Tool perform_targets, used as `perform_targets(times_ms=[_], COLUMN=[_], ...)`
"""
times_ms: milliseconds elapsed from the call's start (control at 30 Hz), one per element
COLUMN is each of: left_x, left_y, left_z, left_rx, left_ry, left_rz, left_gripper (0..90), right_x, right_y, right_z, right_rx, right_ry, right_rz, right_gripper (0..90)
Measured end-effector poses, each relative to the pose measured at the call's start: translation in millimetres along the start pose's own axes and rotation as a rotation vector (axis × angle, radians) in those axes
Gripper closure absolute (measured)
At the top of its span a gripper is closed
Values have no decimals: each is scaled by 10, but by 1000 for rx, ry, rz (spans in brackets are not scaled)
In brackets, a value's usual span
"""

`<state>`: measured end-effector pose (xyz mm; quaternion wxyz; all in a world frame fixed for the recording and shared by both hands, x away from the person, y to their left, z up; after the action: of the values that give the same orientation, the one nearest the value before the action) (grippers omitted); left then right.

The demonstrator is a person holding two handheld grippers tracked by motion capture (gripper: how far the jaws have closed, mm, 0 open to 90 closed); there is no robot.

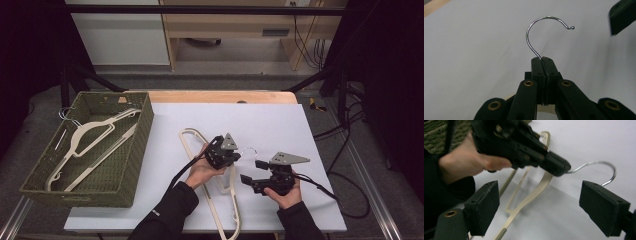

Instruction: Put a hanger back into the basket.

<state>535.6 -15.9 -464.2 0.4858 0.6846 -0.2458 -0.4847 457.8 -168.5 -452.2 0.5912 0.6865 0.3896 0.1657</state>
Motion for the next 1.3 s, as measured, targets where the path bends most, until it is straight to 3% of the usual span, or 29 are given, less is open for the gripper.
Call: perform_targets(times_ms=[133,300,467,567,667,833,1033,1133,1300], left_x=[-58,-101,-127,-126,-115,-116,-157,-252,-599], left_y=[28,49,62,59,57,57,76,130,229], left_z=[16,36,43,46,49,51,43,32,-76], left_rx=[13,18,26,36,27,28,22,15,-7], left_ry=[9,21,28,24,24,26,23,38,96], left_rz=[13,33,36,31,37,35,37,62,102], left_gripper=[889,889,889,889,889,889,886,876,704], right_x=[116,231,400,477,509,559,567,559,520], right_y=[-85,-130,-225,-269,-273,-285,-269,-246,-191], right_z=[-4,-17,-23,-28,-11,-12,-10,-23,-28], right_rx=[30,71,99,125,140,169,199,225,249], right_ry=[-12,-1,-11,6,2,41,46,58,60], right_rz=[-31,-31,-66,-82,-84,-89,-90,-80,-75], right_gripper=[221,290,393,467,542,659,697,723,750])
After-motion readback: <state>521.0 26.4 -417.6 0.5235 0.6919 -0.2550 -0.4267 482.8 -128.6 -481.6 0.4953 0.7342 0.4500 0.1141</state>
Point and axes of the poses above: each handheld gripper's, and its own axes: x roughly forward along the jaws, y roughly out of its top, z roughly to its right, the point moved 4 cm from there along x, roughly forward along the jaws, and after that the axes turned 15 degrees about z, right-handed, at the moved point
